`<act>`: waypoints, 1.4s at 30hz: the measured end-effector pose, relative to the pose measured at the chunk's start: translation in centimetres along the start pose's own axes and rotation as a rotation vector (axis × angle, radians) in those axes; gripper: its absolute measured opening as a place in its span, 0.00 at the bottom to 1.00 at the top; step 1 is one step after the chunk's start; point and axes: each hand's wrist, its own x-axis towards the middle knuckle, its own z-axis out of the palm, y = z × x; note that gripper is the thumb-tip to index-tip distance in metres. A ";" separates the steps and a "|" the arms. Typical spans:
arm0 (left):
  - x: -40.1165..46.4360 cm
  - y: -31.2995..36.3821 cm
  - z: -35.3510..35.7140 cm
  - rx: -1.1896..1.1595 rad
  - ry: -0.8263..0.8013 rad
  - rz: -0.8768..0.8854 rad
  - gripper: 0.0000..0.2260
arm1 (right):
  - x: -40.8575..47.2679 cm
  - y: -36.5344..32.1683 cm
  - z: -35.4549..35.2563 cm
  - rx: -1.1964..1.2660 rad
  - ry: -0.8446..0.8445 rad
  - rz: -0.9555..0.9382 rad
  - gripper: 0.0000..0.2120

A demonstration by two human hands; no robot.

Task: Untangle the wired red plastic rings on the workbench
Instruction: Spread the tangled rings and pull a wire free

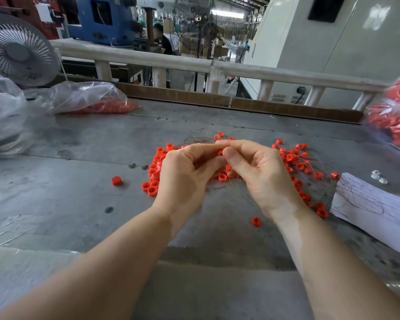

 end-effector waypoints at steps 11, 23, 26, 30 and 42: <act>-0.2 0.3 -0.2 0.087 -0.035 0.092 0.15 | -0.1 0.2 0.1 0.235 0.005 -0.010 0.11; 0.2 -0.2 -0.1 -0.455 -0.071 -0.347 0.09 | 0.1 0.1 -0.2 -0.023 0.076 -0.050 0.05; 0.3 0.0 -0.1 -0.484 -0.068 -0.398 0.10 | 0.2 -0.1 -0.3 -0.108 0.109 -0.134 0.07; 0.4 0.3 -0.1 -0.516 -0.078 -0.440 0.14 | 0.2 -0.3 -0.5 -0.082 0.131 -0.170 0.09; 0.3 0.1 -0.3 -0.550 -0.126 -0.434 0.10 | 0.3 -0.3 -0.5 0.014 0.125 -0.164 0.06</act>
